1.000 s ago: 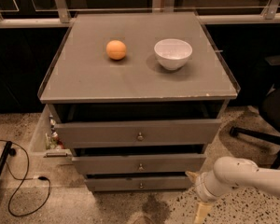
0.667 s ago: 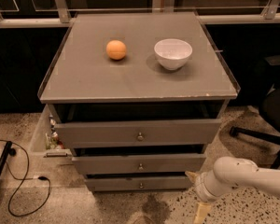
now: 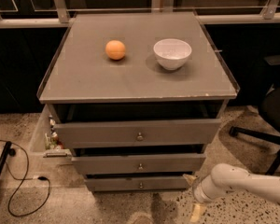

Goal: Open bottom drawer

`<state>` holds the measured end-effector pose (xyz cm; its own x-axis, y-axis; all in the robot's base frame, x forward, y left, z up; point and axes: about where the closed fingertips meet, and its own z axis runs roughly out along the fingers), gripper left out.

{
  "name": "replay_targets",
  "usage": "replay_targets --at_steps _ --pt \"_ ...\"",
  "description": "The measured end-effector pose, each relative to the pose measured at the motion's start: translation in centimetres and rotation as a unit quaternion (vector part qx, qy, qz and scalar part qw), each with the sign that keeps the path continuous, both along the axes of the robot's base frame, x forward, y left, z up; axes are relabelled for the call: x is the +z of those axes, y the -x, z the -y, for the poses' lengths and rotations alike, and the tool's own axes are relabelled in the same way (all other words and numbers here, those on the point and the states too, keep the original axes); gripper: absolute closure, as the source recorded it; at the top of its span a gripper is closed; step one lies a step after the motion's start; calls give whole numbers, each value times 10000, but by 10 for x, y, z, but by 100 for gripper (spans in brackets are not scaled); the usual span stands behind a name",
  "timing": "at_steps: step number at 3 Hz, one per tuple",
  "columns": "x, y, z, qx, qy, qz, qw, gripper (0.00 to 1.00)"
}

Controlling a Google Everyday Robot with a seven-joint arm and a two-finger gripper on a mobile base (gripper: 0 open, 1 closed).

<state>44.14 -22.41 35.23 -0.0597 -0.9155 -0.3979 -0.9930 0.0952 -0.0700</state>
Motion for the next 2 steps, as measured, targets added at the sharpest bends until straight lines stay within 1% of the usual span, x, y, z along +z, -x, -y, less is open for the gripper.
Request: replay_targets --at_steps 1,2 --pt "-53 -18 0 -14 -289 226 9993 0" --pt "-84 -29 -9 153 -614 580 9963 0"
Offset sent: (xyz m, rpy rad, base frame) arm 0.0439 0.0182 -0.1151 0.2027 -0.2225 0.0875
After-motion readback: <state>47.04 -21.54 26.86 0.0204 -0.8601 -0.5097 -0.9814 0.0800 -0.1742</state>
